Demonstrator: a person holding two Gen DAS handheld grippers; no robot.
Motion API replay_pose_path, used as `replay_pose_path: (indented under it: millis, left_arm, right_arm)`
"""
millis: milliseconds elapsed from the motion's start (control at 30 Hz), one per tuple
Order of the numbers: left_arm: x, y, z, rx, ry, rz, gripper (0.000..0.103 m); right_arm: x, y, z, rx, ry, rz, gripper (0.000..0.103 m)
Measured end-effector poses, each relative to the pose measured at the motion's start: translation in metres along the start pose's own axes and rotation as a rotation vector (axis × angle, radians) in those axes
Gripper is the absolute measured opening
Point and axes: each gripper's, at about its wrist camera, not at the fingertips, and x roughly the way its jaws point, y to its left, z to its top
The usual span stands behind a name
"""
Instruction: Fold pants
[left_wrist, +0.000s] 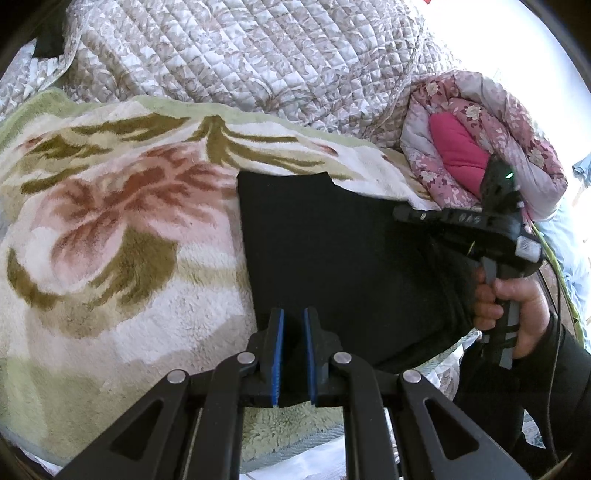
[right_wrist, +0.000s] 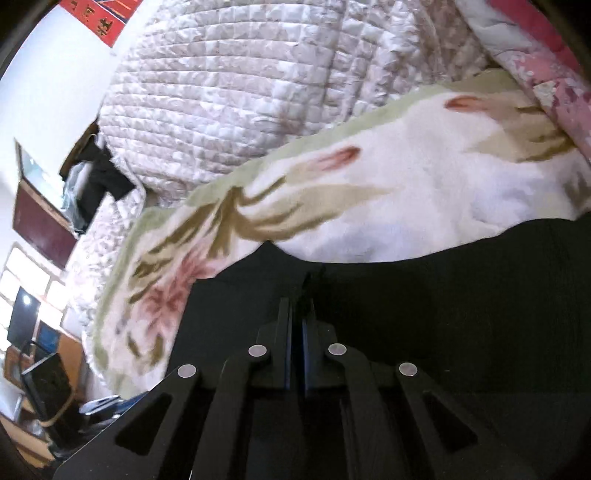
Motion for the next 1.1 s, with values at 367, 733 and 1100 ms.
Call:
replay_pose_path:
  millis: [367, 733, 1100]
  left_arm:
    - [0.003, -0.014, -0.007, 0.047, 0.016, -0.026, 0.013]
    - [0.008, -0.037, -0.019, 0.152, 0.062, -0.003, 0.026]
    - [0.017, -0.043, -0.014, 0.160, 0.061, 0.020, 0.027]
  right_arm:
    - [-0.059, 0.031, -0.063, -0.121, -0.043, -0.050, 0.020]
    - [-0.062, 0.033, -0.095, -0.179, 0.032, -0.159, 0.020]
    - [-0.052, 0.026, -0.092, -0.021, 0.075, -0.004, 0.008]
